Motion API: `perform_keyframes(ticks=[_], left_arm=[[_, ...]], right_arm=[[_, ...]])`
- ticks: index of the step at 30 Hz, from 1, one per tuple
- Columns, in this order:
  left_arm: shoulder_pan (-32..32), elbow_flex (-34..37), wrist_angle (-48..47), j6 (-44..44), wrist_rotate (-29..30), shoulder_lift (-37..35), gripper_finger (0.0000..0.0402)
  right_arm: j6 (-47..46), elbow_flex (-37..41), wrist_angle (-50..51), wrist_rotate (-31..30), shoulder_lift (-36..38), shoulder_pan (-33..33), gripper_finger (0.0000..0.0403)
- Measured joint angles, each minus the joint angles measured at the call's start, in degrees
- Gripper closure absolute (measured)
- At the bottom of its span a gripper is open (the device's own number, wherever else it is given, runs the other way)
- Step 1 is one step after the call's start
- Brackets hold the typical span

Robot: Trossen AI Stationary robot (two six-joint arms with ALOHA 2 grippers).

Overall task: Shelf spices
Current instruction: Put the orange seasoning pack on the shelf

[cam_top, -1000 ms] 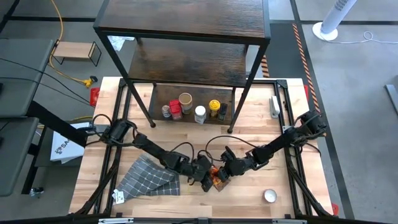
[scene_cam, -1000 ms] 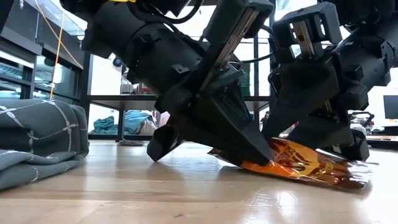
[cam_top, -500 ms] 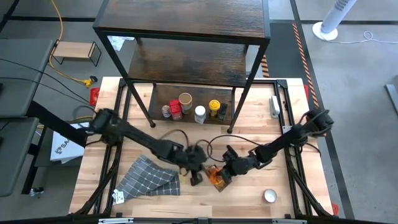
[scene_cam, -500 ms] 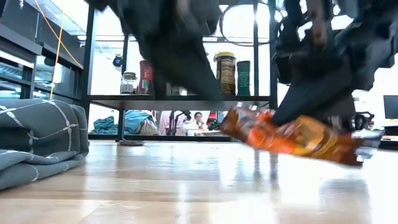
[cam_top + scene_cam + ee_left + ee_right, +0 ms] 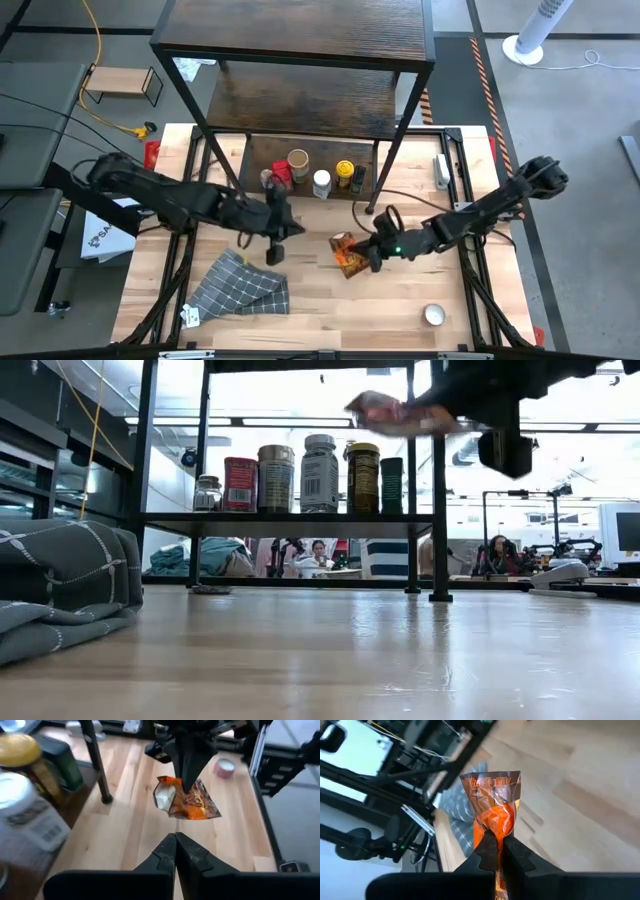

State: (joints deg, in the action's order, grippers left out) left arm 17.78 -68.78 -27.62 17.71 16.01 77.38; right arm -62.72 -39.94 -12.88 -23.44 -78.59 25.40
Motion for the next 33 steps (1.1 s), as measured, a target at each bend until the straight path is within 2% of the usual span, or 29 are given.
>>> perform_keyframes(ticks=[6,13,17,21,26,33], left_arm=[[-1.39,-0.03,-3.12,-0.01,-0.17,-4.71,0.0362],[-1.91,-0.03,0.36,-0.24,-1.06,-4.56,0.0269],[-4.47,-0.05,7.37,-0.44,-6.2,-2.24,0.0208],[-7.15,-0.05,13.35,7.32,-12.07,-0.02,0.0168],[-8.56,-0.05,14.97,14.58,-12.03,0.33,0.0152],[-8.55,-0.05,22.37,19.95,-9.22,0.34,0.0151]], right_arm=[[2.36,-0.04,-1.14,-1.73,3.08,-0.64,0.0402],[4.97,-0.04,-9.33,-9.41,3.12,-0.67,0.0403],[9.06,-0.04,-15.27,-13.8,3.12,-0.67,0.0403],[15.61,-0.06,-20.91,-15.9,3.12,-0.68,0.0403],[21.33,-0.07,-24.43,-17.1,3.15,-0.78,0.0403],[22.47,-0.07,-25.63,-19.8,3.15,-1.83,0.0403]])
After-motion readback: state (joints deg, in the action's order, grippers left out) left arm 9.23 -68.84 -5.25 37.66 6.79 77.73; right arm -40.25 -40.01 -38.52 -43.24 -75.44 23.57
